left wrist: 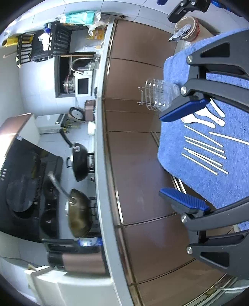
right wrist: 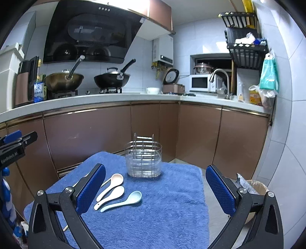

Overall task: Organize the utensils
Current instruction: 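Lower the left tool onto a chopstick while the right tool lowers onto the light blue spoon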

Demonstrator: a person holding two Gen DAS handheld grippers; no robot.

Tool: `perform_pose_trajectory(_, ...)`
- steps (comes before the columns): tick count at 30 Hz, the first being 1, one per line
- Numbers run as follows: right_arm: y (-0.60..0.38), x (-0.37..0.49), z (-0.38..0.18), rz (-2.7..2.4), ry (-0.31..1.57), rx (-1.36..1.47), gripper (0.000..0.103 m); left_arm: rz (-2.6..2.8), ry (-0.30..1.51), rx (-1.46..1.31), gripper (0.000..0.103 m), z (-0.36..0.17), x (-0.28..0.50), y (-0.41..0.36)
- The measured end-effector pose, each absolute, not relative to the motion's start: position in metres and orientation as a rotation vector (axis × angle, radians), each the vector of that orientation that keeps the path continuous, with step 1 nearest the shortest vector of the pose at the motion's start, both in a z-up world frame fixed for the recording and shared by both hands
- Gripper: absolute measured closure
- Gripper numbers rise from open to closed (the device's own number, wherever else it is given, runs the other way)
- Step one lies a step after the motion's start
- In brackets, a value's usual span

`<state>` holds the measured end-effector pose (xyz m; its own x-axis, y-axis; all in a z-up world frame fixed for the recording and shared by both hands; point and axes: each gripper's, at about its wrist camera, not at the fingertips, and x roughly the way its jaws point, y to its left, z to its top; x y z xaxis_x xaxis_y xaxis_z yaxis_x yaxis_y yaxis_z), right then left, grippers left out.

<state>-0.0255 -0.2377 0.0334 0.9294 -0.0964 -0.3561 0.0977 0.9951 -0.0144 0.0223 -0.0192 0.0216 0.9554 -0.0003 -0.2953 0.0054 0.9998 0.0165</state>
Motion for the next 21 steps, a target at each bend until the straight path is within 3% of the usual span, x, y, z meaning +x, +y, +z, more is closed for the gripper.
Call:
perform_pose_trajectory(5,-0.257,0.005,0.004,-0.049,0.471,0.047,0.016,-0.023,0.428,0.004,0.033,-0.002,0.059,-0.006)
perform_pose_trajectory(10,-0.275,0.042,-0.041,0.042,0.630,0.134,0.049,-0.109,0.594,-0.017,0.034,-0.029,0.106,0.007)
perform_pose_trajectory(13,-0.283,0.064,-0.073,0.115,0.728,0.210,0.059,-0.159,0.693,-0.030,0.034,-0.045,0.137,0.012)
perform_pose_trajectory(21,-0.289,0.117,-0.117,0.236,0.872,0.310,0.066,-0.271,0.930,0.020,0.041,-0.083,0.230,-0.005)
